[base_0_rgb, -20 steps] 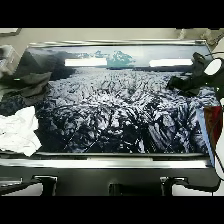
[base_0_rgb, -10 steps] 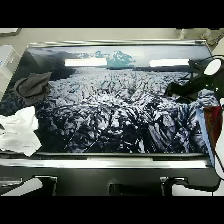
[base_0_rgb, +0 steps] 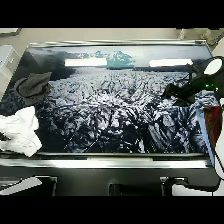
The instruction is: Fold the clothes and pants, and hang the long-sleeved shirts on hangers.
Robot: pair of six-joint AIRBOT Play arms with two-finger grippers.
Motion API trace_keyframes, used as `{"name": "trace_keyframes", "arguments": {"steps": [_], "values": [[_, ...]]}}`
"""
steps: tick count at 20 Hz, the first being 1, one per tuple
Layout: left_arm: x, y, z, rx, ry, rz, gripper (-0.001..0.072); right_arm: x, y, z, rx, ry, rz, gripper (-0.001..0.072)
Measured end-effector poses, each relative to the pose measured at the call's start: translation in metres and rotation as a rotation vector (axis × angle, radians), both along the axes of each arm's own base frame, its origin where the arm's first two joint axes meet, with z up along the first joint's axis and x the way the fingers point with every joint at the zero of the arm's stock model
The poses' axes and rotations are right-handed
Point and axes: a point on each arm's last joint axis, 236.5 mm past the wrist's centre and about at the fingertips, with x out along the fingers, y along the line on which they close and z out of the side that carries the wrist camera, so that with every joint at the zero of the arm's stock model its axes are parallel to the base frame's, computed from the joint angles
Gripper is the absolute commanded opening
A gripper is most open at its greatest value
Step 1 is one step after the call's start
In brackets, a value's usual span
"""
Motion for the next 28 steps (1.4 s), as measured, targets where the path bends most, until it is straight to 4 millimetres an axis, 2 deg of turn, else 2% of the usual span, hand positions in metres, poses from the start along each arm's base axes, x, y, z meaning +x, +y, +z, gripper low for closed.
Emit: {"name": "trace_keyframes", "arguments": {"steps": [1,2,3,5,6,8,10,11,12,13,14,15,16,18,20,22,23,26,28], "values": [[0.002,-0.005,-0.007,-0.025,-0.006,-0.003,0.0478,-0.002,0.001,0.0,0.004,0.01,-0.006,0.0678],[0.004,-0.01,-0.011,-0.044,-0.014,-0.006,0.0171,-0.004,0.002,0.0,0.008,0.019,-0.004,0.0678],[0.006,-0.013,-0.014,-0.058,-0.024,-0.006,0.002,-0.007,0.002,0.0,0.011,0.032,-0.006,0.0678],[0.014,-0.016,-0.01,-0.067,-0.06,-0.005,0.002,-0.011,0.004,0.0,0.016,0.051,-0.004,0.0678],[0.022,-0.017,0.0,-0.061,-0.1,0.006,0.002,-0.014,0.004,0.0,0.018,0.062,-0.003,0.0678],[0.055,-0.009,0.045,0.003,-0.276,0.061,0.002,-0.017,0.005,0.0,0.022,0.077,0.002,0.0678],[0.097,-0.002,0.129,0.12,-0.564,0.141,0.002,-0.02,0.005,0.0,0.024,0.087,0.002,0.0678],[0.114,-0.008,0.185,0.187,-0.731,0.16,0.002,-0.02,0.006,0.0,0.026,0.089,0.003,0.0678],[0.124,-0.023,0.238,0.245,-0.879,0.158,0.002,-0.021,0.007,0.0,0.031,0.091,0.004,0.0678],[0.128,-0.05,0.29,0.291,-1.021,0.127,0.002,-0.021,0.008,0.001,0.036,0.094,0.006,0.0678],[0.126,-0.085,0.333,0.313,-1.141,0.072,0.002,-0.022,0.01,0.001,0.043,0.097,0.005,0.0678],[0.121,-0.124,0.365,0.312,-1.237,0.004,0.002,-0.022,0.011,0.002,0.049,0.099,0.007,0.0678],[0.112,-0.168,0.39,0.284,-1.325,-0.079,0.0019,-0.024,0.012,0.002,0.055,0.105,0.01,0.0678],[0.091,-0.245,0.41,0.179,-1.435,-0.246,0.0019,-0.028,0.014,0.003,0.064,0.12,0.017,0.0678],[0.078,-0.306,0.399,0.024,-1.458,-0.397,0.0019,-0.031,0.016,0.003,0.069,0.134,0.023,0.0677],[0.076,-0.362,0.362,-0.148,-1.391,-0.54,0.0019,-0.036,0.016,0.004,0.072,0.151,0.03,0.0677],[0.079,-0.388,0.337,-0.221,-1.33,-0.6,0.0018,-0.038,0.017,0.004,0.074,0.16,0.034,0.0677],[0.085,-0.472,0.243,-0.385,-1.082,-0.763,0.0018,-0.044,0.017,0.008,0.071,0.169,0.049,0.0677],[0.079,-0.529,0.18,-0.458,-0.908,-0.84,0.0019,-0.047,0.016,0.013,0.067,0.159,0.056,0.0677]]}}
